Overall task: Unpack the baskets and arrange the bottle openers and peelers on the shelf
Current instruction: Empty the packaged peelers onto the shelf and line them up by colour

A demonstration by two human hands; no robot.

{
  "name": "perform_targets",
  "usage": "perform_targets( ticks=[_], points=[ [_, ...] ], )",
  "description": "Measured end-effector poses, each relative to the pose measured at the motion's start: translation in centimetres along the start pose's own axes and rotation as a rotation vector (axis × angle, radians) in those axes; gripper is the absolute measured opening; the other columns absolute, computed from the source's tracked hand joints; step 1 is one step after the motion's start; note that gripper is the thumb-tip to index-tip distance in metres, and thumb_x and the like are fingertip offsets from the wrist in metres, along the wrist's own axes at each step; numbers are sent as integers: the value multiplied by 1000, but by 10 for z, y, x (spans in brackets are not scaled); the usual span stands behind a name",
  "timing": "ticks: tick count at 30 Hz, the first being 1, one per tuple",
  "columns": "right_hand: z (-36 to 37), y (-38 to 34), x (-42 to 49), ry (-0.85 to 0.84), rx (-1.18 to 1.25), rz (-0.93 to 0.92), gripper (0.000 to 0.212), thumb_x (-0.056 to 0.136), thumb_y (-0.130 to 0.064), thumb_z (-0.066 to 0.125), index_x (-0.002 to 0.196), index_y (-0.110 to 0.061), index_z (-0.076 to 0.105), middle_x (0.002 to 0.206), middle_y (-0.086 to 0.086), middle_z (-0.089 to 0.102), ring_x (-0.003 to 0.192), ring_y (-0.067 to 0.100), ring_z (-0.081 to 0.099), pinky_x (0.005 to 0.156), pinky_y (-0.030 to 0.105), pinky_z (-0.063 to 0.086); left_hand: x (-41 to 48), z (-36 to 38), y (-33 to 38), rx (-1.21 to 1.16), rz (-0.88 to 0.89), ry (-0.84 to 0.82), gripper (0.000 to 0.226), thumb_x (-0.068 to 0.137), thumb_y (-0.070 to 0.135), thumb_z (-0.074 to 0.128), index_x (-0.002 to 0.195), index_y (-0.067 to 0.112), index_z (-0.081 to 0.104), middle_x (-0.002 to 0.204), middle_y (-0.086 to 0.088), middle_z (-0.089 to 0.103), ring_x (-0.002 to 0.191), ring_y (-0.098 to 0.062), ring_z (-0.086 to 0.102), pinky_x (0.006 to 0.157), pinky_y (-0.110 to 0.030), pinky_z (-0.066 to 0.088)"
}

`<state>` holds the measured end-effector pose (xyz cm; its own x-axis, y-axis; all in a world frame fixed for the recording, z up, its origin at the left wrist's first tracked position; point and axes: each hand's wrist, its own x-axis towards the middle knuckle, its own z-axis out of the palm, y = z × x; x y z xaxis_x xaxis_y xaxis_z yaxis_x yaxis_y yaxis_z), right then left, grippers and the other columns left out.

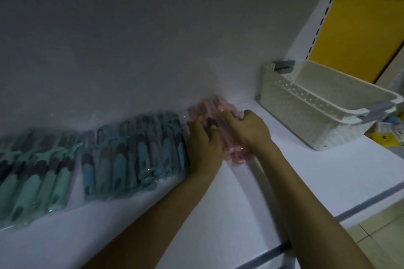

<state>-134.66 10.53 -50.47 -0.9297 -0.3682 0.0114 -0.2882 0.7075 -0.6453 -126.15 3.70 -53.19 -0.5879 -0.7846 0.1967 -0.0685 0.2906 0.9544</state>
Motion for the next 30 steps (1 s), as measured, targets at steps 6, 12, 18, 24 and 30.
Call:
perform_targets(
  ticks=[6,12,18,24,30],
  points=[
    [-13,-19,-12,-257,373,82,65,70,-64,69,94,-4,63,76,8,69,65,18,68,50,21,46,-4,-2,4,6,-85,-81,40,101,29,33,140,25,42,131,-5,58,108,-23,59,92,-34,49],
    [-14,4,-43,-364,912,117,38,72,-29,78,96,-2,66,80,15,74,67,26,72,59,32,60,-18,-9,8,-173,-63,-157,33,97,32,39,128,35,49,121,4,63,103,-17,63,91,-35,52],
    [-7,6,-67,-405,1257,31,58,68,-6,72,122,4,55,97,22,69,81,35,69,69,43,58,-11,-31,26,-585,-177,-182,58,86,22,66,138,19,40,99,20,57,73,7,65,56,-11,50],
    [-7,2,-95,-180,986,-443,52,74,-6,70,123,-18,56,115,5,68,107,25,66,88,37,55,-16,-67,47,-635,-21,-525,47,62,27,79,104,8,70,97,-9,74,91,-25,71,75,-30,56],
    [-18,7,-123,-197,808,-520,84,58,-37,86,130,-27,45,119,-12,65,109,8,64,84,19,53,-27,-95,34,-548,307,-633,52,63,-3,76,106,10,50,80,18,68,77,0,66,64,-14,52]
  ],
)
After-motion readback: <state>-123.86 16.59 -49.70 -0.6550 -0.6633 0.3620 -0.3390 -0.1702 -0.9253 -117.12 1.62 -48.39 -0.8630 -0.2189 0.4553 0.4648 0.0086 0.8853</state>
